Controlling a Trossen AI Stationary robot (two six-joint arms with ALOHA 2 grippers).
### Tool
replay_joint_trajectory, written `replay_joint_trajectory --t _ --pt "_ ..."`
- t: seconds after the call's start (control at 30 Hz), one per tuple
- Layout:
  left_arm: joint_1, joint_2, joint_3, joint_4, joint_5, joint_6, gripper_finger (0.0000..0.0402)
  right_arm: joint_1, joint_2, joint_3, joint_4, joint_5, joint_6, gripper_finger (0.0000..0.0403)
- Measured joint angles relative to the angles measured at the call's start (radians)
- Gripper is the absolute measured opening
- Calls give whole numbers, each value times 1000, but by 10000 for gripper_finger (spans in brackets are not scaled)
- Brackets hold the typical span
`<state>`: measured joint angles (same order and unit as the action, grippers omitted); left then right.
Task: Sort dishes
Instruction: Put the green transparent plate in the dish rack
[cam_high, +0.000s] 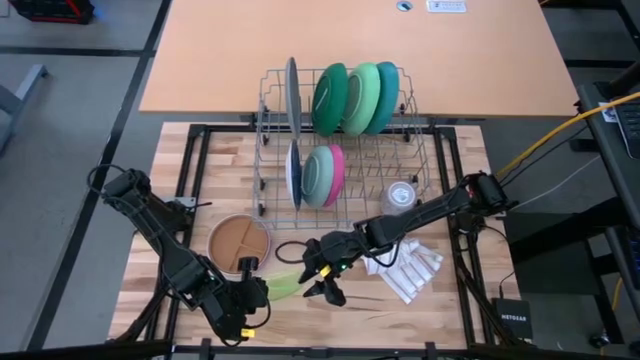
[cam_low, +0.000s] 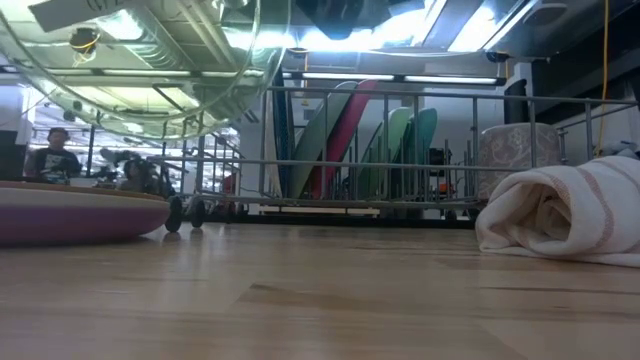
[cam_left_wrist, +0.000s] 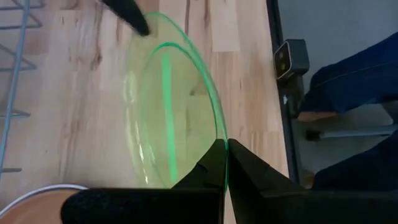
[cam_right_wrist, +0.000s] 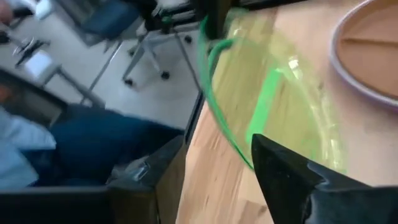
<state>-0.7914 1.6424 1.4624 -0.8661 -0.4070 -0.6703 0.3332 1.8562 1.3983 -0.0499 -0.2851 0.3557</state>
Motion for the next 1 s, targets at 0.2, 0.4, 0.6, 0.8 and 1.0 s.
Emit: replay_joint_trajectory --t 0.2,0.4,0.6,0.8,1.0 --pt "1 0 0 -1 0 3 1 0 8 -1 5 -48 -27 178" --pt "13 0 0 36 -1 70 1 0 24 0 3 -67 -26 152" --pt "27 0 0 64 -1 128 1 0 28 -1 -3 -74 -22 99" --pt "29 0 0 60 -2 128 1 1 29 -1 -2 -79 -23 32" --pt "29 0 0 57 -2 128 1 2 29 0 0 -83 -24 13"
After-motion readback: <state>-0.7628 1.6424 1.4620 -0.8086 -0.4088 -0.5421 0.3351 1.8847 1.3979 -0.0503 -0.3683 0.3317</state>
